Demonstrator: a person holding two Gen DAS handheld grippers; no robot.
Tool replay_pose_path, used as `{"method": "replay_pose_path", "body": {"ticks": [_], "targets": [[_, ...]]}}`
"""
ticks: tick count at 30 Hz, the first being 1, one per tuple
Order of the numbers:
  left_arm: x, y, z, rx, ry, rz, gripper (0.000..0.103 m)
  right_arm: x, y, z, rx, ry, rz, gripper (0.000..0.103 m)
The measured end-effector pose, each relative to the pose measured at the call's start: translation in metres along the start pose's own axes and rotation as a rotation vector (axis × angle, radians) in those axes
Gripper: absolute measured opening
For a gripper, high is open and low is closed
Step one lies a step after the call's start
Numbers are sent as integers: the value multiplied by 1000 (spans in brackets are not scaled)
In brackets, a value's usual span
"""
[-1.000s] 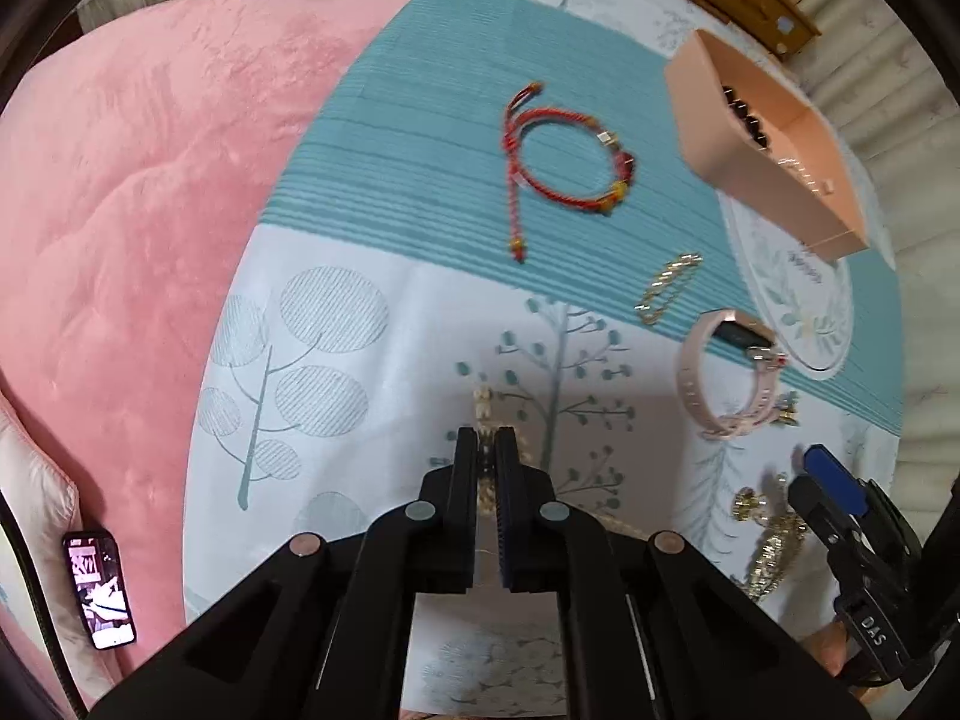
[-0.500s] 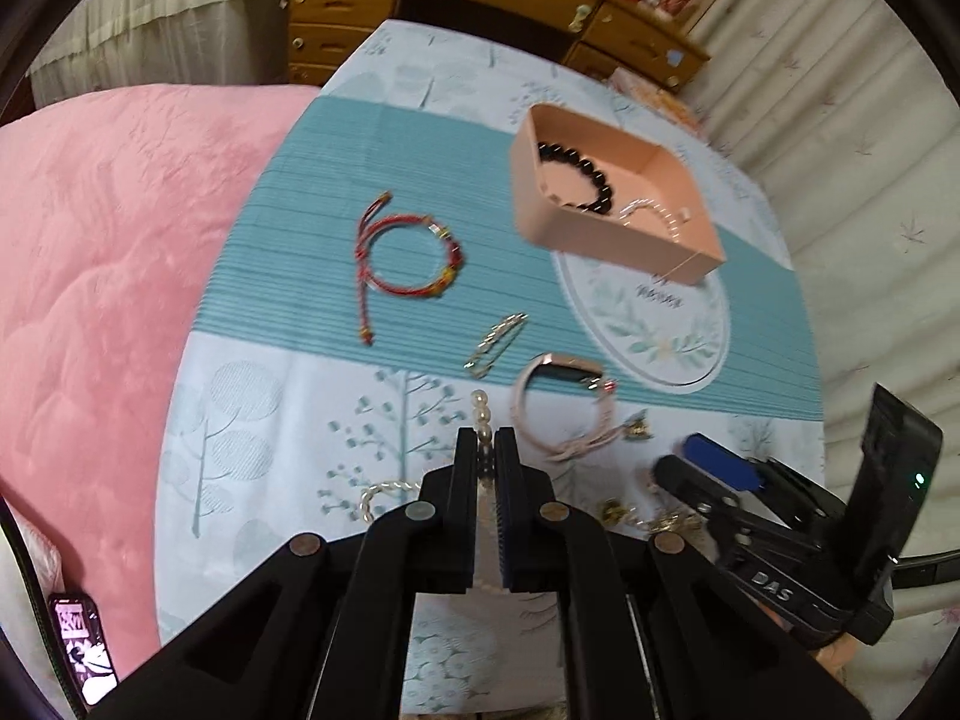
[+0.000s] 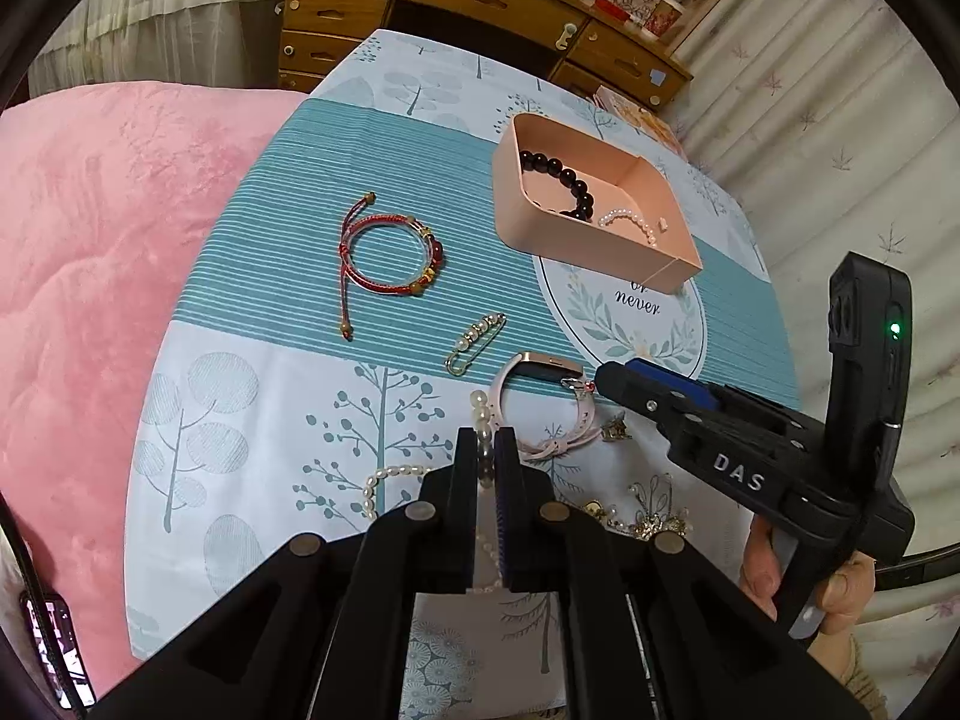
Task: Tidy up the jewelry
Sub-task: 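Close the right gripper on the pink watch band beside its face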
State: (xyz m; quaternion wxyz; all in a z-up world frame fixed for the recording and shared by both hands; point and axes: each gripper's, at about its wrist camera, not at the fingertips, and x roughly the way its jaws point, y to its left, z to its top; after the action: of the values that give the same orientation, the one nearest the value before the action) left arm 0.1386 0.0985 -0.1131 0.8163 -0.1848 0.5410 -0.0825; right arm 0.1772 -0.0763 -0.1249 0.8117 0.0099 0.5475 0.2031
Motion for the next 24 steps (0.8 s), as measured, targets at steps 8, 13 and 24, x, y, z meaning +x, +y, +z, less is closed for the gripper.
{"method": "replay_pose_path", "body": {"ticks": [8, 13, 24], "targets": [[4, 8, -5, 8, 13, -24, 3, 8, 19, -12, -172, -33, -124, 26], [7, 12, -7, 6, 17, -35, 3, 17, 13, -16, -189, -33, -130, 26], [11, 15, -6, 8, 23, -45, 3, 19, 19, -22, -240, -73, -141, 9]]}}
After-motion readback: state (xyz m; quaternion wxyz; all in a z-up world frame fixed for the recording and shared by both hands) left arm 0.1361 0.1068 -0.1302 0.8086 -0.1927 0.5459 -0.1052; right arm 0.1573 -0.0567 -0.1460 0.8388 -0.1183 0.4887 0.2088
